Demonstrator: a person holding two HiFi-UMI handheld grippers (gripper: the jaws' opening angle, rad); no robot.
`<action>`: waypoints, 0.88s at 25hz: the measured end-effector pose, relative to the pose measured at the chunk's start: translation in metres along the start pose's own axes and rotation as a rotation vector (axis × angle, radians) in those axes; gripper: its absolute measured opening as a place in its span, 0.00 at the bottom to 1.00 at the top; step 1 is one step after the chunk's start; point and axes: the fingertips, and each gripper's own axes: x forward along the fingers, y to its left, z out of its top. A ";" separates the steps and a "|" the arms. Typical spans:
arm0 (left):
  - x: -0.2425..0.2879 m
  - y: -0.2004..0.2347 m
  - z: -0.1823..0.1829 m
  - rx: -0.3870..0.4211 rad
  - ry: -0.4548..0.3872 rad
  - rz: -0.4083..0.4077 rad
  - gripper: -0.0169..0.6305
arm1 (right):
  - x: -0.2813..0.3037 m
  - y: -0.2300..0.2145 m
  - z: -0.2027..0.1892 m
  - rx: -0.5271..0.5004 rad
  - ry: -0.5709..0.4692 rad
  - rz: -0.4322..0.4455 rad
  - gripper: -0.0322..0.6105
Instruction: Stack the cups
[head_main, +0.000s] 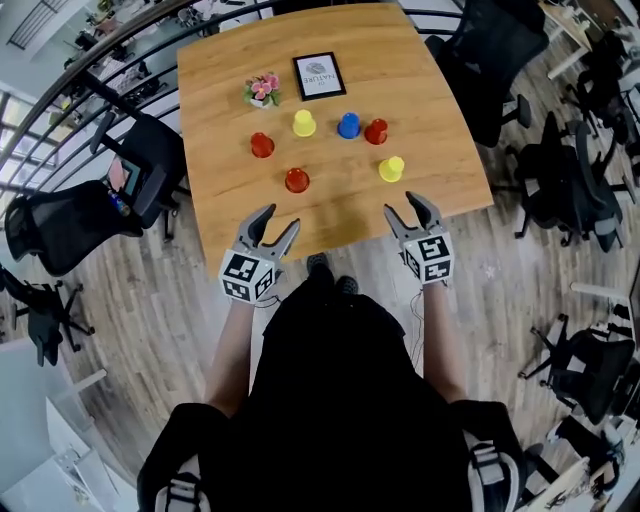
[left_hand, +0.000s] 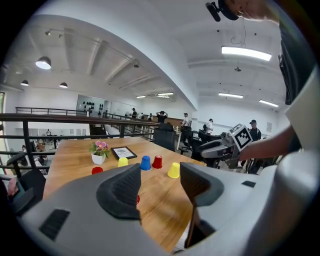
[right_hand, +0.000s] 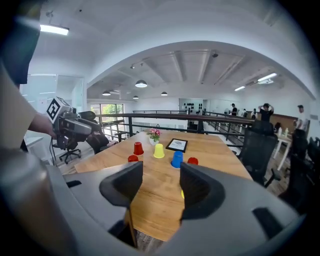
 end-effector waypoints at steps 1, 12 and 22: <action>0.004 0.007 0.001 -0.003 -0.001 -0.001 0.41 | 0.007 0.000 0.000 -0.007 0.008 -0.001 0.43; 0.039 0.055 -0.003 0.025 0.040 -0.056 0.41 | 0.053 -0.030 -0.007 0.043 0.056 -0.096 0.42; 0.062 0.069 -0.019 -0.003 0.095 -0.052 0.41 | 0.079 -0.055 -0.025 0.049 0.112 -0.112 0.41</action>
